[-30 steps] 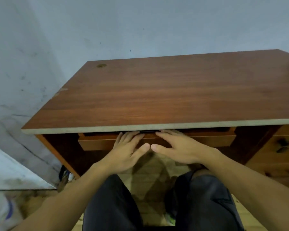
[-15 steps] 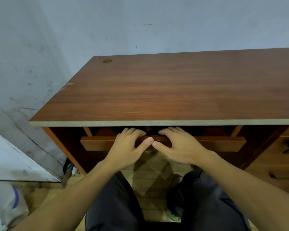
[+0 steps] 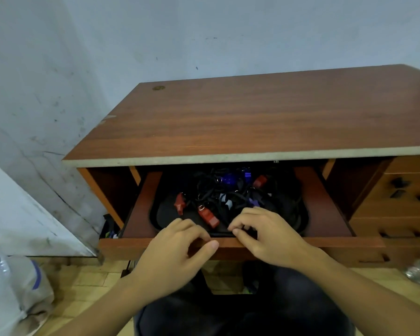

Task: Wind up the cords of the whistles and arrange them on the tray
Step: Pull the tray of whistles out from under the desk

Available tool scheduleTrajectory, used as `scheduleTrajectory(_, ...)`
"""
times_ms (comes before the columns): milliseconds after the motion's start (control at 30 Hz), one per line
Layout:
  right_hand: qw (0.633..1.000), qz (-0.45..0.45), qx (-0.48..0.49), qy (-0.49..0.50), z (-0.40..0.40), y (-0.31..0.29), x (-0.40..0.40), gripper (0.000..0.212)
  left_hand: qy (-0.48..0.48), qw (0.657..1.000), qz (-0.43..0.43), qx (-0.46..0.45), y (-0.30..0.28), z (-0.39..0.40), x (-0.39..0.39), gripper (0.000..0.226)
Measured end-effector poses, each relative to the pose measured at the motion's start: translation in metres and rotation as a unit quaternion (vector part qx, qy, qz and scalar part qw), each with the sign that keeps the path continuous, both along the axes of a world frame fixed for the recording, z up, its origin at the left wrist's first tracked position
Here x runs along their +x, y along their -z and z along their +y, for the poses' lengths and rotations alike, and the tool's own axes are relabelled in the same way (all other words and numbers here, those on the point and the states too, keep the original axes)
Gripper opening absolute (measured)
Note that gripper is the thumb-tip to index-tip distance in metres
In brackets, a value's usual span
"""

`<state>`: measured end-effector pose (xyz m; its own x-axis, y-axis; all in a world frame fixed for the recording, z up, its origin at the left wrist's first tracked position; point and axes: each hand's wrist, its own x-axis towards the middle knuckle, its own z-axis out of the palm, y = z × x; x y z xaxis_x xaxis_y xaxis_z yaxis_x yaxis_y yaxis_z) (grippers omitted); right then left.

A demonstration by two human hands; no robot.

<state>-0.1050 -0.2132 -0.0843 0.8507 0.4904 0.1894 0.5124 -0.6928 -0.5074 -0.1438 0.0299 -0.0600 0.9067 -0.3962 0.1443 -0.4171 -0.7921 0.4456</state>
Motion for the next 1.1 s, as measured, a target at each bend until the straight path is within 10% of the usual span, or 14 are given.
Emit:
scheduleTrajectory(333, 0.997, 0.053, 0.019, -0.045, -0.003, -0.003, -0.057, 0.007, -0.003, 0.999, 0.015, -0.030, -0.006, -0.001, -0.049, 0.045)
scheduleTrajectory(533, 0.973, 0.024, 0.209, 0.092, -0.036, -0.017, -0.059, 0.011, -0.047, 0.992, -0.026, -0.116, -0.031, 0.025, -0.033, 0.031)
scheduleTrajectory(733, 0.939, 0.001, 0.024, 0.344, -0.099, -0.010, -0.034, 0.033, -0.225, 0.973, -0.043, 0.021, -0.001, 0.066, 0.031, 0.049)
scheduleTrajectory(1100, 0.924, 0.111, -0.064, 0.361, -0.088, -0.006, -0.020, 0.027, -0.264, 0.962, 0.008, 0.075, 0.028, 0.058, 0.050, 0.035)
